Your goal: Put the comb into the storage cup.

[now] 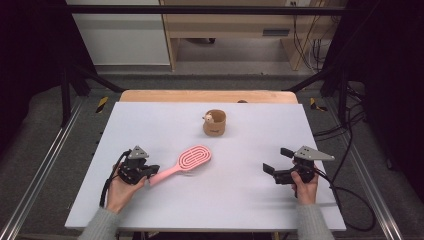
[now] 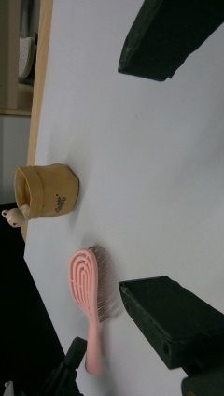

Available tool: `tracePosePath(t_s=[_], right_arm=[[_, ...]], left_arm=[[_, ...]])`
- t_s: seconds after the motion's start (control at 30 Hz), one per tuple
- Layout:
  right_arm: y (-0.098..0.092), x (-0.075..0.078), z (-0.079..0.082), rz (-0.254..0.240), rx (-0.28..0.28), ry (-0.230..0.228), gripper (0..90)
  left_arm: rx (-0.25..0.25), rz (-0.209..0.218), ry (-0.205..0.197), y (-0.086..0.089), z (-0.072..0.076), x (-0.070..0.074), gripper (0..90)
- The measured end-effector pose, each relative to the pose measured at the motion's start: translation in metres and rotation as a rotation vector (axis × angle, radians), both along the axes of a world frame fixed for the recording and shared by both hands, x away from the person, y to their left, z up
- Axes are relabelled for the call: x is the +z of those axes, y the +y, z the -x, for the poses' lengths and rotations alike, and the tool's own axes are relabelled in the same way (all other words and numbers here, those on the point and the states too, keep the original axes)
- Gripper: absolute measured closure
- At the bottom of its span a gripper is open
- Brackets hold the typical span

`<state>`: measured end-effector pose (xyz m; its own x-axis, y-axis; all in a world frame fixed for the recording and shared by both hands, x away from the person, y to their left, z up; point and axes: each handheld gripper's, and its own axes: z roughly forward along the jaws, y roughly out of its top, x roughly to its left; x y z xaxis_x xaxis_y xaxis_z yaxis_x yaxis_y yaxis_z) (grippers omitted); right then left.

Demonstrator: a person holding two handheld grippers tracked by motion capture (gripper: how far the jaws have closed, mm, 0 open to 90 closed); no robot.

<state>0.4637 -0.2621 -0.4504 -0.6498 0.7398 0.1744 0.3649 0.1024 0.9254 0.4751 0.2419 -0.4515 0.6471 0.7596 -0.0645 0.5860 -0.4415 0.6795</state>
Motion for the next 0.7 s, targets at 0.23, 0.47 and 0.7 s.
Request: tracePosePath(t_s=[0.23, 0.47, 0.7], right_arm=[[0.0000, 0.0001, 0.0000, -0.001, 0.000, 0.000, 0.4], [-0.0002, 0.0002, 0.0001, -0.001, 0.001, 0.000, 0.4], [-0.0002, 0.0003, 0.0001, -0.001, 0.001, 0.000, 0.4]], left_arm=[[-0.020, -0.007, 0.004, -0.0042, 0.0038, -0.0012, 90.0], [-0.032, -0.004, 0.008, -0.0077, 0.0068, -0.0021, 90.0], [-0.045, -0.015, 0.009, -0.0106, 0.0090, -0.0018, 90.0]])
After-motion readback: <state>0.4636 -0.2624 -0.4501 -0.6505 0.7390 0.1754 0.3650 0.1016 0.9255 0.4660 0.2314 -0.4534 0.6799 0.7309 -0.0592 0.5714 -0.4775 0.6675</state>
